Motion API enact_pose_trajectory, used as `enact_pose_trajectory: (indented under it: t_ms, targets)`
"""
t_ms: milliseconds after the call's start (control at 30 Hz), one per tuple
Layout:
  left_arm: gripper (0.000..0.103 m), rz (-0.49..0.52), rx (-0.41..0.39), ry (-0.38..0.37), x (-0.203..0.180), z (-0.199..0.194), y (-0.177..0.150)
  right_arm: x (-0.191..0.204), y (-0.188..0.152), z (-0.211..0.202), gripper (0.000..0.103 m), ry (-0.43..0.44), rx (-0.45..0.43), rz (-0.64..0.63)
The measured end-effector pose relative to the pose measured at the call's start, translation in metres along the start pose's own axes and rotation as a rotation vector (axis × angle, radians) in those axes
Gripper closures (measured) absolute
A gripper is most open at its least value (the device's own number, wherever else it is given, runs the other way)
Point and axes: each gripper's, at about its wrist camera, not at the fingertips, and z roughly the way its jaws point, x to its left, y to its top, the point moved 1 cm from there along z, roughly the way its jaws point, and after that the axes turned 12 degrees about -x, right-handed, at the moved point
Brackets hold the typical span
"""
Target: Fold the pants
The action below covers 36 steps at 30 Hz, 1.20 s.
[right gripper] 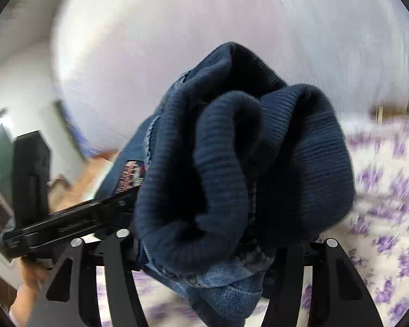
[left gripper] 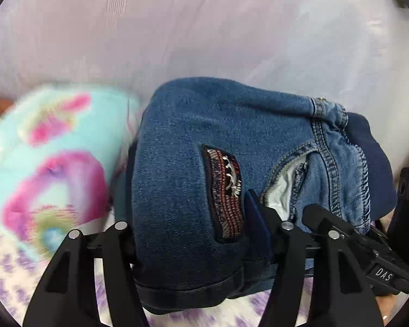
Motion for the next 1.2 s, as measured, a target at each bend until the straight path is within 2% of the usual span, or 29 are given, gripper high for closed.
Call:
enact_pose_trajectory:
  t_ms: [33, 67, 100, 133, 200, 333, 467, 500, 600, 700, 733, 800, 900, 1000, 1067, 1133, 1200]
  targets:
    - [0.03, 0.001, 0.058, 0.047, 0.012, 0.035, -0.015, -0.022, -0.016, 0.036, 0.03, -0.094, 0.07, -0.006]
    - [0.004, 0.016, 0.093, 0.091, 0.023, 0.065, -0.032, -0.031, -0.025, 0.053, 0.027, -0.134, 0.083, -0.042]
    - [0.004, 0.02, 0.041, 0.102, 0.031, 0.078, -0.043, -0.033, -0.033, 0.062, 0.021, -0.17, 0.057, -0.103]
    - [0.004, -0.036, -0.006, 0.038, 0.038, 0.082, -0.047, -0.032, -0.032, 0.064, 0.018, -0.171, 0.003, -0.123]
    - [0.004, -0.122, 0.02, 0.042, 0.048, 0.087, -0.042, -0.035, -0.026, 0.07, 0.017, -0.151, -0.005, -0.105]
    - [0.004, -0.052, 0.047, 0.094, 0.041, 0.085, -0.032, -0.027, -0.014, 0.073, 0.017, -0.166, 0.045, -0.11]
    - [0.004, -0.111, 0.112, 0.082, 0.037, 0.076, -0.028, -0.009, -0.005, 0.053, 0.012, -0.2, 0.086, -0.086]
    - [0.004, -0.139, 0.112, 0.097, 0.038, 0.068, -0.03, -0.016, -0.004, 0.04, 0.007, -0.223, 0.078, -0.087]
    - [0.004, -0.143, 0.076, 0.157, 0.03, 0.041, -0.035, -0.004, -0.004, 0.0, 0.006, -0.247, 0.036, -0.116]
    - [0.005, -0.119, -0.004, 0.202, 0.017, 0.001, -0.039, 0.013, -0.013, -0.047, 0.004, -0.318, -0.043, -0.151]
    - [0.005, -0.112, -0.03, 0.195, 0.012, -0.015, -0.041, 0.017, -0.023, -0.075, 0.004, -0.335, -0.082, -0.153]
    - [0.005, -0.092, -0.065, 0.16, 0.003, -0.047, -0.05, 0.023, -0.038, -0.102, 0.004, -0.349, -0.119, -0.146]
    - [0.005, -0.048, -0.108, 0.139, -0.007, -0.091, -0.079, 0.031, -0.066, -0.141, 0.004, -0.365, -0.146, -0.146]
    - [0.005, 0.007, -0.131, 0.127, -0.018, -0.129, -0.125, 0.047, -0.107, -0.171, 0.004, -0.355, -0.192, -0.147]
    - [0.005, 0.042, -0.133, 0.138, -0.024, -0.15, -0.161, 0.061, -0.139, -0.194, 0.004, -0.328, -0.283, -0.164]
    - [0.005, 0.053, -0.15, 0.141, -0.024, -0.167, -0.185, 0.078, -0.158, -0.211, 0.004, -0.327, -0.33, -0.169]
    - [0.005, 0.044, -0.182, 0.137, -0.024, -0.181, -0.196, 0.087, -0.163, -0.221, 0.004, -0.329, -0.365, -0.15]
